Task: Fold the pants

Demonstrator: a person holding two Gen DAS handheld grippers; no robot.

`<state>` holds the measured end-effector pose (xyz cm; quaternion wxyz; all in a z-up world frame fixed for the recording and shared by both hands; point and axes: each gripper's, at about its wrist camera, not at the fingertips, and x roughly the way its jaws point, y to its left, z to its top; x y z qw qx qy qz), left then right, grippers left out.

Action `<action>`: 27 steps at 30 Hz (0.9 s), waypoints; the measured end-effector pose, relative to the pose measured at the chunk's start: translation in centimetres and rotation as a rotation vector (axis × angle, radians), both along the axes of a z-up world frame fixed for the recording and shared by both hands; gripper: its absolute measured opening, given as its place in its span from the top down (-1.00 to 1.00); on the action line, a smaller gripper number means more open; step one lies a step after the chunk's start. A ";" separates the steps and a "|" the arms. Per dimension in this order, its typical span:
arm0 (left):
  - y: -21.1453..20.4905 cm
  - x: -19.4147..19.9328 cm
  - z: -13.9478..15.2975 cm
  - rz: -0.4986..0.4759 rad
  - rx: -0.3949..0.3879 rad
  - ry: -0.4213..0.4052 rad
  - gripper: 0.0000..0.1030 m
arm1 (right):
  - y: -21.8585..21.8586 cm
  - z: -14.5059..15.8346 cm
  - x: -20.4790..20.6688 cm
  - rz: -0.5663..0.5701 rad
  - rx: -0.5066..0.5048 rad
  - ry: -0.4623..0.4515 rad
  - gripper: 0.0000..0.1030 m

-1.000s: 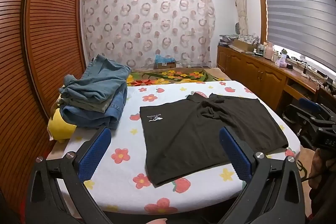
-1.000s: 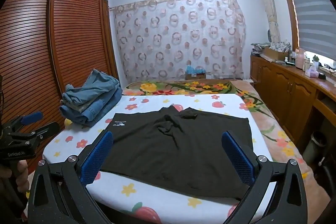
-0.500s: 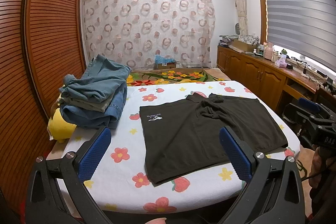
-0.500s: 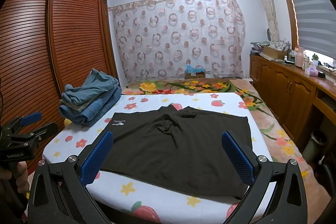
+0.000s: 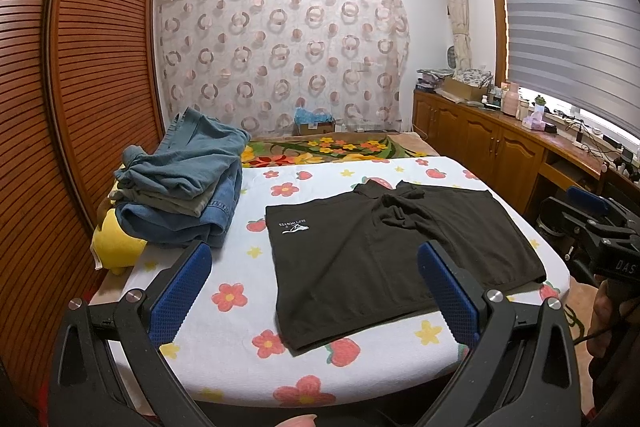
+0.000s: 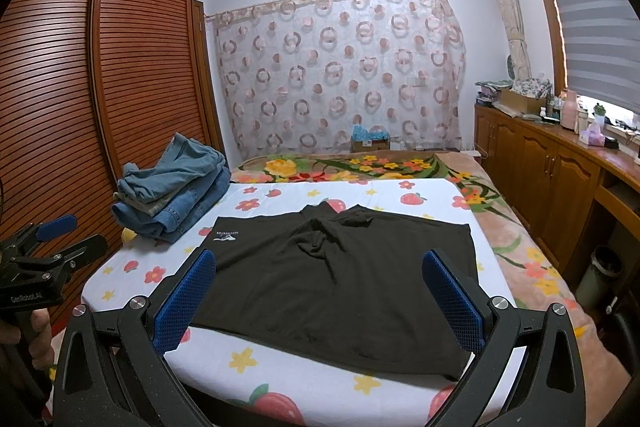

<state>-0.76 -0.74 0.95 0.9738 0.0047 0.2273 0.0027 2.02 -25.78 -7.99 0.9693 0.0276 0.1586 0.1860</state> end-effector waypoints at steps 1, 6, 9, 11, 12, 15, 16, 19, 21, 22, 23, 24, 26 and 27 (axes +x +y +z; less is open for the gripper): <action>0.0 0.0 0.0 -0.001 0.000 0.000 -1.00 | 0.0 0.0 0.0 0.000 0.000 0.000 -1.00; 0.0 0.0 0.0 0.000 0.000 -0.001 -1.00 | 0.0 0.0 0.0 0.002 0.000 0.002 -1.00; 0.0 0.0 -0.1 0.000 0.001 -0.002 -1.00 | 0.1 0.0 0.0 0.002 0.001 0.002 -1.00; 0.0 0.0 -0.1 0.000 0.001 -0.002 -1.00 | 0.1 0.0 0.0 0.001 0.000 0.002 -1.00; -0.2 -0.4 0.2 0.001 0.000 -0.002 -1.00 | 0.1 0.0 0.0 0.001 0.000 0.002 -1.00; -0.3 -0.5 0.3 0.000 0.000 -0.001 -1.00 | 0.1 0.0 0.0 0.001 0.000 0.002 -1.00; -0.2 -0.4 0.2 0.000 0.000 -0.001 -1.00 | 0.0 0.0 0.0 0.003 0.000 0.002 -1.00; -0.2 -0.4 0.2 0.000 0.000 -0.001 -1.00 | 0.0 0.0 0.0 0.002 0.000 0.001 -1.00; -0.2 -0.4 0.1 -0.001 0.000 -0.002 -1.00 | 0.0 0.0 0.0 0.002 -0.001 0.002 -1.00; -0.2 -0.4 0.1 0.000 0.000 -0.002 -1.00 | 0.0 0.0 0.0 0.001 -0.001 0.001 -1.00; -0.2 -0.4 0.1 -0.001 0.000 -0.003 -1.00 | 0.0 0.0 0.0 0.001 -0.001 0.001 -1.00; -0.2 -0.4 0.1 0.000 0.000 -0.002 -1.00 | 0.1 0.0 0.0 0.001 -0.002 0.001 -1.00; -0.2 -0.4 0.1 0.000 0.000 -0.001 -1.00 | 0.0 0.0 0.0 0.000 -0.001 0.000 -1.00; -0.2 -0.5 0.2 -0.001 0.000 -0.001 -1.00 | 0.0 0.0 0.0 0.002 0.000 0.001 -1.00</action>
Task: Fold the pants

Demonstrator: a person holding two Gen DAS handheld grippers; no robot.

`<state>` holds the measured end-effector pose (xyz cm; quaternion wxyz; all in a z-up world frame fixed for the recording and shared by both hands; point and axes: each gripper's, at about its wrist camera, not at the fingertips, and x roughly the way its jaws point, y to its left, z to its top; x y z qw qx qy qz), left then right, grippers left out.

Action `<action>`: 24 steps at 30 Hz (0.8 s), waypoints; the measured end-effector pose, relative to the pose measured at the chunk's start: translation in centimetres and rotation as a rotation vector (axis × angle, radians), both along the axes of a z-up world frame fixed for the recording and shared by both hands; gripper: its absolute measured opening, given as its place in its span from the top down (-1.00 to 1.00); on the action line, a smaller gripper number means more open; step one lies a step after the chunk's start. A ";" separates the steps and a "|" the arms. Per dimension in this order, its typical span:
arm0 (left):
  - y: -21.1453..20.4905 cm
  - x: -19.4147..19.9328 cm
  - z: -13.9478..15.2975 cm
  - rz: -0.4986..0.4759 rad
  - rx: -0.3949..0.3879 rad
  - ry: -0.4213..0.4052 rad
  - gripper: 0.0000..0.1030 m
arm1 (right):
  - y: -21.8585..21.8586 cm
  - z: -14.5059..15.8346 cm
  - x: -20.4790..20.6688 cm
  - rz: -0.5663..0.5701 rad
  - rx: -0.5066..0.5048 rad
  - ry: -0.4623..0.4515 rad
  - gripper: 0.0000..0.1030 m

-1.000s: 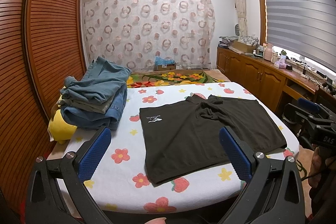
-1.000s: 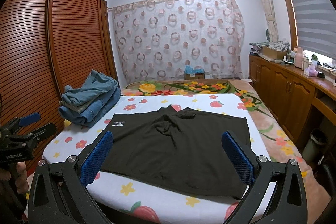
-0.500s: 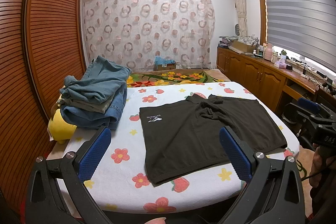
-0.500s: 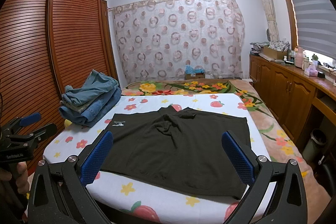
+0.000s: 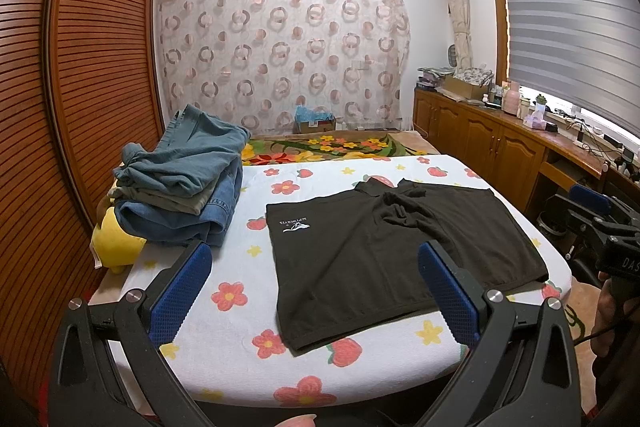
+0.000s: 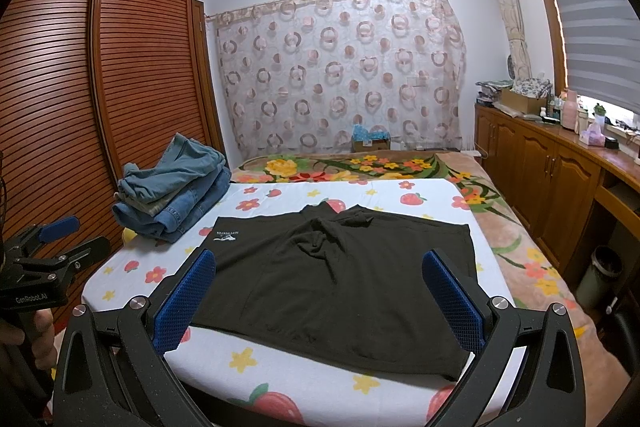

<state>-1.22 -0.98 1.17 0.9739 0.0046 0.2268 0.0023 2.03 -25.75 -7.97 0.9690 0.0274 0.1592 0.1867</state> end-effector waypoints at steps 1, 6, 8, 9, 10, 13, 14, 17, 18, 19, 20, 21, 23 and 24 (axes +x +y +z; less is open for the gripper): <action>0.0 0.0 0.0 0.000 0.000 -0.001 -1.00 | 0.0 0.0 0.0 0.000 0.000 0.000 -1.00; 0.0 0.0 0.0 0.000 0.000 0.000 -1.00 | 0.0 0.0 0.0 -0.001 -0.001 0.000 -1.00; 0.1 0.1 -0.1 0.000 0.000 0.000 -1.00 | 0.0 0.0 0.0 0.000 -0.002 -0.001 -1.00; 0.1 0.1 -0.1 0.000 0.000 -0.001 -1.00 | 0.0 0.0 0.0 0.000 -0.003 -0.001 -1.00; 0.0 0.0 0.0 0.000 0.000 0.000 -1.00 | 0.0 0.1 0.0 0.000 -0.003 -0.001 -1.00; 0.0 0.1 -0.1 0.000 0.000 0.000 -1.00 | 0.0 0.1 0.0 0.000 -0.002 0.000 -1.00; 0.0 0.0 0.0 0.000 0.000 0.000 -1.00 | 0.0 0.1 0.0 0.000 -0.003 0.000 -1.00; 0.0 0.1 -0.1 0.001 0.000 0.001 -1.00 | 0.0 0.1 0.0 0.000 -0.002 -0.001 -1.00; 0.0 0.0 0.0 0.001 0.000 0.000 -1.00 | 0.0 0.1 0.0 0.000 -0.002 -0.002 -1.00; 0.0 0.1 -0.1 0.000 0.000 0.000 -1.00 | 0.0 0.1 0.0 0.000 -0.003 -0.001 -1.00; 0.0 0.1 -0.1 0.001 0.000 0.000 -1.00 | 0.0 0.1 0.0 0.000 -0.003 -0.001 -1.00; 0.0 0.1 -0.1 0.000 0.000 0.000 -1.00 | 0.0 0.1 0.0 0.001 -0.003 -0.002 -1.00; -0.2 0.1 -0.2 -0.002 -0.002 0.003 -1.00 | 0.0 0.1 0.0 0.001 -0.004 -0.001 -1.00; -0.2 0.0 -0.2 -0.004 -0.004 0.006 -1.00 | 0.0 0.1 0.0 0.002 -0.004 0.001 -1.00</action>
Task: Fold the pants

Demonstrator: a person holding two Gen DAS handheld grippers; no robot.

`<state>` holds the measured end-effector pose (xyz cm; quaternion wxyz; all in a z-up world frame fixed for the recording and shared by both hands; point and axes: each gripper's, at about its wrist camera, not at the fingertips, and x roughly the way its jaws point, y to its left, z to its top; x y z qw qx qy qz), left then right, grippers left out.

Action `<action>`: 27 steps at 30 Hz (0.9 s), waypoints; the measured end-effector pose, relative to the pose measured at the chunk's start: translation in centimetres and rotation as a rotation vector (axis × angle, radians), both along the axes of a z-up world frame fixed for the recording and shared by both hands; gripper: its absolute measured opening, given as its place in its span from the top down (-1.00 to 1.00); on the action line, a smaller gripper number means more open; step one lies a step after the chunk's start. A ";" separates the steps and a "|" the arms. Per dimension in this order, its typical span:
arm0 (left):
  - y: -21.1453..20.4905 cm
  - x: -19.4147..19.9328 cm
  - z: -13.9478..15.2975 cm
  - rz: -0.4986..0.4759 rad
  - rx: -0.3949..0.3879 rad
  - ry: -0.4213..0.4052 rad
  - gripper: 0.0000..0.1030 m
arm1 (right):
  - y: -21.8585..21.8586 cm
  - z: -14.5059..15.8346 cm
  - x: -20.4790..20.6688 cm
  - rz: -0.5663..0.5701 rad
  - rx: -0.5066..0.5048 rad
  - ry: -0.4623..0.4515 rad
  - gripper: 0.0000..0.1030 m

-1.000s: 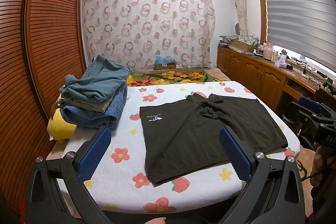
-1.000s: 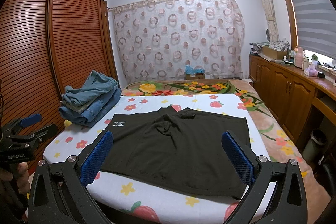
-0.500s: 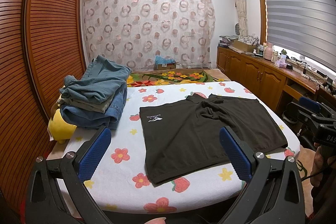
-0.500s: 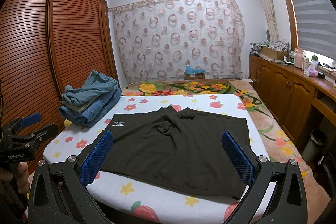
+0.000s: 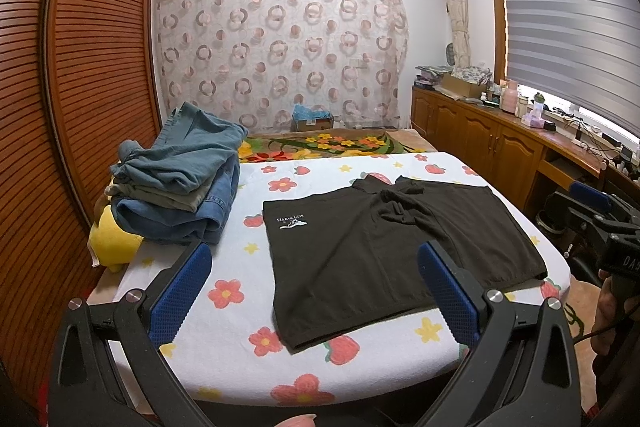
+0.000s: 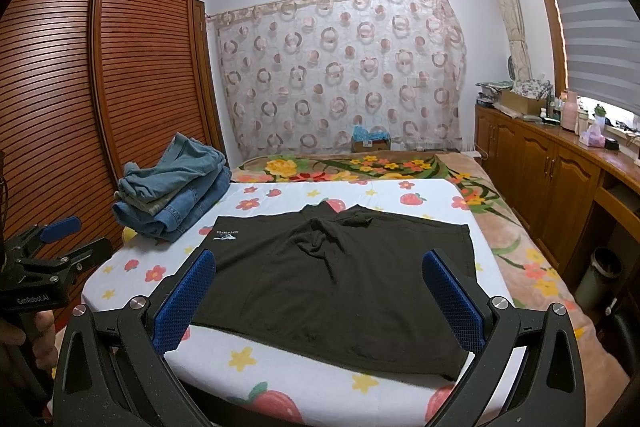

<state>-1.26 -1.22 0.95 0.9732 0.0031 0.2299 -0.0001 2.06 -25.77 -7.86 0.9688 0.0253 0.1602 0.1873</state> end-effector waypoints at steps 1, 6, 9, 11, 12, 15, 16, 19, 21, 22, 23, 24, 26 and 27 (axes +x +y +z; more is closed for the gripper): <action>-0.1 0.0 0.0 -0.001 -0.002 0.004 -1.00 | 0.0 0.0 0.0 0.001 -0.002 0.002 -1.00; 0.0 0.2 -1.0 -0.012 -0.010 0.034 -1.00 | -0.1 -0.3 0.4 0.002 -0.010 0.015 -1.00; 0.3 0.7 -1.8 -0.019 -0.018 0.056 -1.00 | -0.2 -0.5 0.5 0.001 -0.015 0.025 -1.00; 0.6 1.0 -2.4 -0.025 -0.024 0.069 -1.00 | -0.1 -0.5 0.6 0.000 -0.017 0.029 -1.00; 0.6 1.1 -2.6 -0.028 -0.026 0.074 -1.00 | -0.1 -0.5 0.7 -0.001 -0.020 0.032 -1.00; 0.7 1.4 -3.3 -0.034 -0.027 0.090 -1.00 | -0.1 -0.7 1.0 -0.002 -0.024 0.043 -1.00; 0.8 1.5 -3.5 -0.034 -0.026 0.096 -1.00 | 0.0 -0.8 1.1 -0.002 -0.026 0.047 -1.00; 1.0 1.8 -4.2 -0.045 -0.029 0.115 -1.00 | 0.0 -1.2 1.3 0.000 -0.030 0.063 -1.00; 1.1 2.2 -4.5 -0.051 -0.030 0.127 -1.00 | 0.1 -1.4 1.5 0.001 -0.037 0.074 -1.00; 1.1 2.3 -4.7 -0.054 -0.032 0.133 -1.00 | 0.0 -1.5 1.5 0.002 -0.041 0.079 -1.00; 1.2 2.4 -4.9 -0.059 -0.034 0.138 -1.00 | 0.0 -1.5 1.6 0.003 -0.045 0.085 -1.00; 1.2 2.6 -5.0 -0.062 -0.035 0.143 -1.00 | 0.0 -1.6 1.7 0.003 -0.048 0.089 -1.00; 1.4 2.8 -5.4 -0.073 -0.042 0.152 -1.00 | 0.1 -1.7 1.8 0.003 -0.053 0.100 -1.00; 1.5 2.9 -5.6 -0.077 -0.044 0.157 -1.00 | 0.1 -1.8 1.7 0.004 -0.055 0.106 -1.00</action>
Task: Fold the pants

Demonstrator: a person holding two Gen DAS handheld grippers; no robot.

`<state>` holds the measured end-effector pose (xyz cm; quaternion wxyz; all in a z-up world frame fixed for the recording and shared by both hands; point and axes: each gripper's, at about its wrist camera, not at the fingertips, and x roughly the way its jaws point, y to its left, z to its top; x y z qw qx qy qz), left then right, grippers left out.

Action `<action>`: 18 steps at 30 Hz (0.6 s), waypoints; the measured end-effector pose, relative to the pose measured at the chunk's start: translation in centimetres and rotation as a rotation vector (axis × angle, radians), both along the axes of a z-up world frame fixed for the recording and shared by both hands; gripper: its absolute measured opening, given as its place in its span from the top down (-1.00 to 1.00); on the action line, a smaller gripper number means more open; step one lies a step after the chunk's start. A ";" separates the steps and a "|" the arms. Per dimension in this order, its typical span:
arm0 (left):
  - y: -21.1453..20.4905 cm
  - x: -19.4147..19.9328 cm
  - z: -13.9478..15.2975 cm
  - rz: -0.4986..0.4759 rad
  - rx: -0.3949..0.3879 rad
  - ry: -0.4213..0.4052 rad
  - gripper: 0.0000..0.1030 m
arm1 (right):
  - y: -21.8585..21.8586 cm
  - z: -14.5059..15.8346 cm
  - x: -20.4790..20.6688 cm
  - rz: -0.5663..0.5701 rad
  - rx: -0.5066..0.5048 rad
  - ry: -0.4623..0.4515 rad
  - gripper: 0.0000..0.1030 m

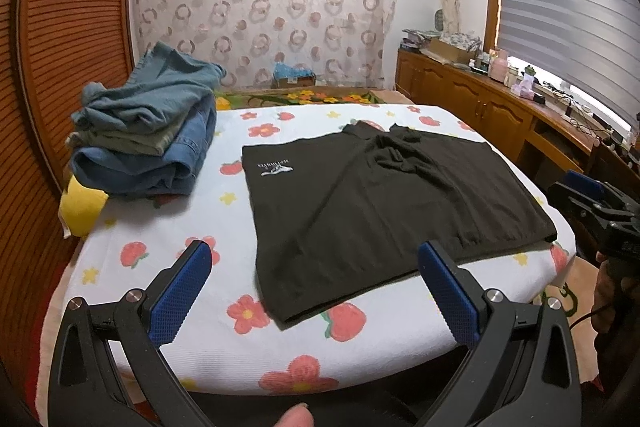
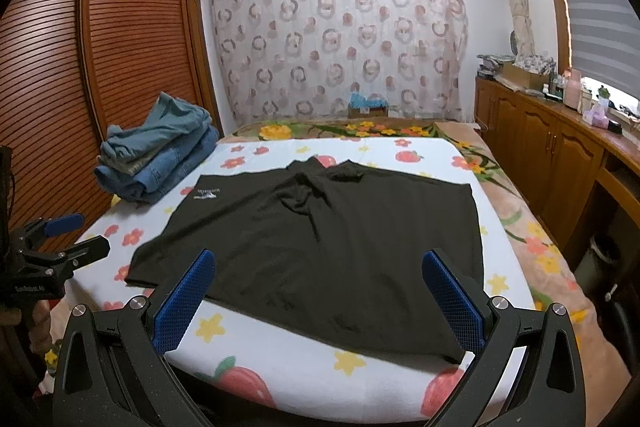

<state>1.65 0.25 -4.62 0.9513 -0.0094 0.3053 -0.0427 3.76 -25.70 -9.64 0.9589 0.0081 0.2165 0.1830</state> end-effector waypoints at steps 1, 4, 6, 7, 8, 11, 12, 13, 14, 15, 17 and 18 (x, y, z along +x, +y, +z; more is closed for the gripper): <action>0.1 0.1 -0.2 -0.001 0.000 0.004 -1.00 | 0.0 -0.1 0.1 0.001 -0.002 0.006 -1.00; 0.7 0.5 -0.8 0.010 -0.007 0.021 -1.00 | 0.1 -0.2 0.3 0.002 -0.013 0.023 -1.00; 1.2 0.7 -1.3 0.005 -0.023 0.035 -0.99 | 0.1 -0.4 0.2 0.003 -0.019 0.032 -1.00; 1.5 0.8 -1.6 0.007 -0.028 0.043 -0.96 | 0.0 -0.4 0.2 0.004 -0.021 0.036 -1.00; 1.8 1.0 -1.9 0.010 -0.031 0.052 -0.92 | 0.0 -0.5 0.1 0.004 -0.024 0.043 -1.00; 2.5 1.3 -2.7 0.009 -0.047 0.073 -0.73 | -0.1 -0.9 0.5 0.004 -0.030 0.062 -0.99; 2.7 1.4 -3.0 0.011 -0.050 0.081 -0.66 | -0.2 -1.0 0.6 0.004 -0.032 0.066 -0.99; 3.0 1.4 -3.3 0.010 -0.057 0.090 -0.53 | -0.2 -1.1 0.5 0.004 -0.035 0.071 -0.99; 3.1 1.5 -3.6 0.005 -0.065 0.099 -0.46 | -0.2 -1.2 0.5 0.005 -0.039 0.076 -0.99; 3.2 1.6 -3.9 0.005 -0.069 0.109 -0.40 | -0.2 -1.3 0.4 0.006 -0.046 0.083 -0.98; 3.4 1.7 -4.5 0.000 -0.075 0.122 -0.26 | -0.1 -1.3 0.5 0.005 -0.055 0.093 -0.98; 3.5 1.7 -4.7 -0.004 -0.078 0.129 -0.18 | -0.1 -1.2 0.7 0.006 -0.058 0.100 -0.97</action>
